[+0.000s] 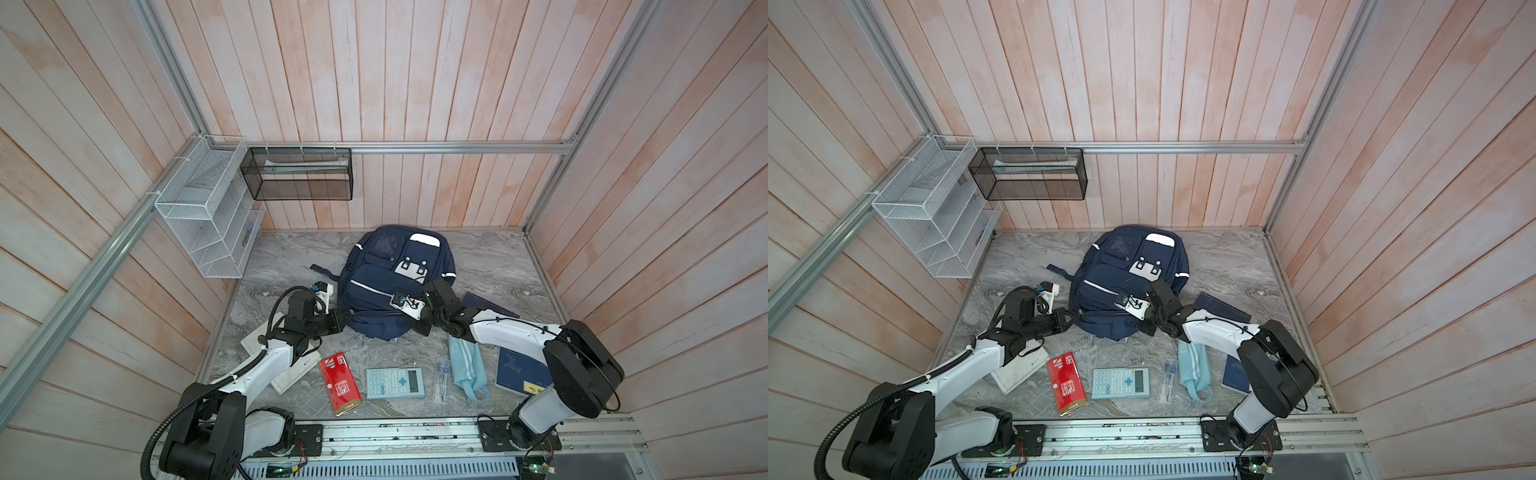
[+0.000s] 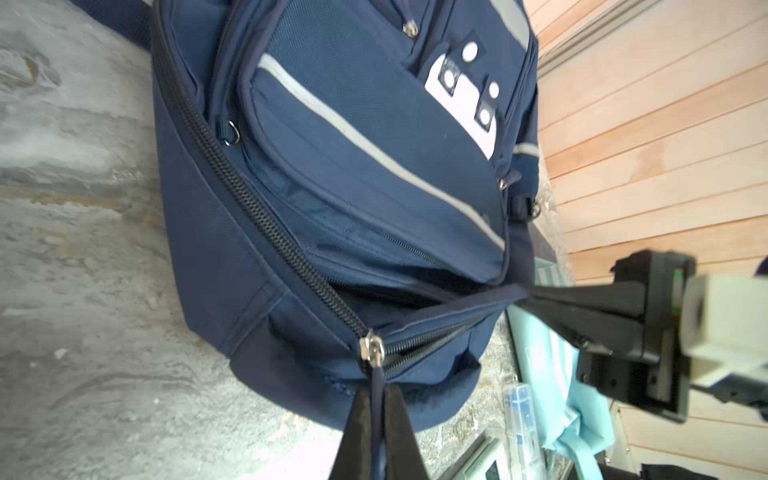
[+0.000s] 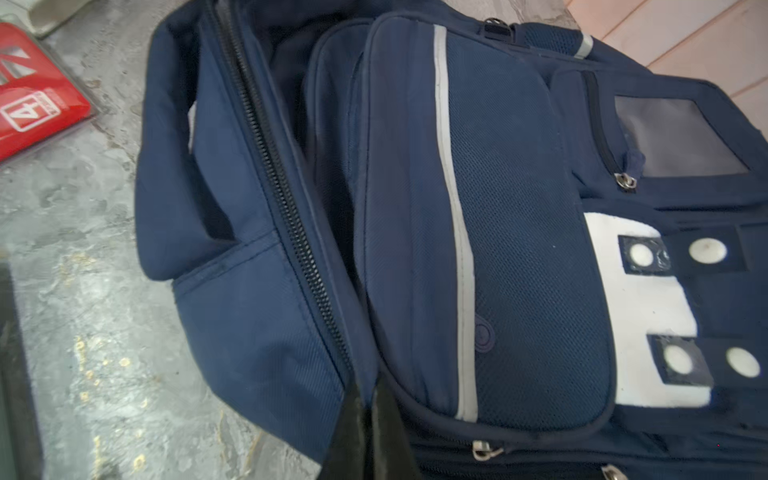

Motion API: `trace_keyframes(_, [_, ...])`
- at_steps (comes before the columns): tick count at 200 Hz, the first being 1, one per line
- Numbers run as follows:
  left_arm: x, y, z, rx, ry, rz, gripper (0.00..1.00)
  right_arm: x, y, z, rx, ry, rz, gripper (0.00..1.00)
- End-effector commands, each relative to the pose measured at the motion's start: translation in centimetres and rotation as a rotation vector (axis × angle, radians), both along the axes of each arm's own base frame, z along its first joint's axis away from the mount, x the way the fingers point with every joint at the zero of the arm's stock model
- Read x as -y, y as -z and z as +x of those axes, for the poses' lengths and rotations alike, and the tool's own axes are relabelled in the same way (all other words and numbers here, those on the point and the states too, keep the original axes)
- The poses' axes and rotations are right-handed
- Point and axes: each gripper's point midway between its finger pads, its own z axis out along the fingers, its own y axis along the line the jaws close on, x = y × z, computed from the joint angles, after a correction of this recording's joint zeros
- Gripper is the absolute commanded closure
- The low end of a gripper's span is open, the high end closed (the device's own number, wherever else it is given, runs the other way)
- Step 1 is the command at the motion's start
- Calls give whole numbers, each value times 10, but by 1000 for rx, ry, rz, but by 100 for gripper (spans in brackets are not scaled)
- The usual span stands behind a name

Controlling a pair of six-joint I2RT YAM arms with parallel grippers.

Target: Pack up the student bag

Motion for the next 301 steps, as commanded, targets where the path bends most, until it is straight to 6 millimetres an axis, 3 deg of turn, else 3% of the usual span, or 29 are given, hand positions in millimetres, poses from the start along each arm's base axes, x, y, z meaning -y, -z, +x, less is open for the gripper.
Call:
trace_keyframes(1, [-6,-5,-3,43,-53,40,100,38,0,33,48,220,-97,85])
trace_keyframes(19, [11,-14,-16,54,-15,-52,100,28,-18,28,-1,241,-28,50])
trace_keyframes(44, [30,-25,-25,62,27,-80,100,-16,-41,-24,-7,43,84,32])
trace_keyframes(54, [36,-30,-25,72,38,-84,100,-33,-46,-43,-18,-29,160,32])
trace_keyframes(71, [50,-39,-27,82,68,-97,100,-60,-55,-58,-41,-116,277,32])
trace_keyframes(98, [58,-41,-28,85,80,-89,100,-83,-28,-60,-83,-168,203,35])
trace_keyframes(114, [56,-35,-28,79,66,-74,100,-86,-4,-54,-130,-162,115,46])
trace_keyframes(131, [49,-29,-27,77,38,-45,100,-82,18,-54,-179,-156,34,64])
trace_keyframes(150, [42,-21,-24,85,10,-7,100,-75,28,-56,-183,-149,0,100])
trace_keyframes(189, [7,11,0,42,-84,64,100,-49,32,-63,-158,-110,-61,100])
trace_keyframes(231, [-34,19,34,45,-201,95,100,-25,37,-62,-126,-41,-109,100])
trace_keyframes(250, [-55,21,52,53,-257,117,100,-13,36,-56,-90,3,-123,100])
trace_keyframes(267, [-74,19,64,55,-298,143,100,8,37,-41,-65,83,-131,100])
trace_keyframes(283, [-67,7,62,83,-262,97,100,35,37,-18,-46,198,-131,100])
trace_keyframes(301, [-34,-5,43,103,-172,61,100,46,34,0,-29,238,-120,100])
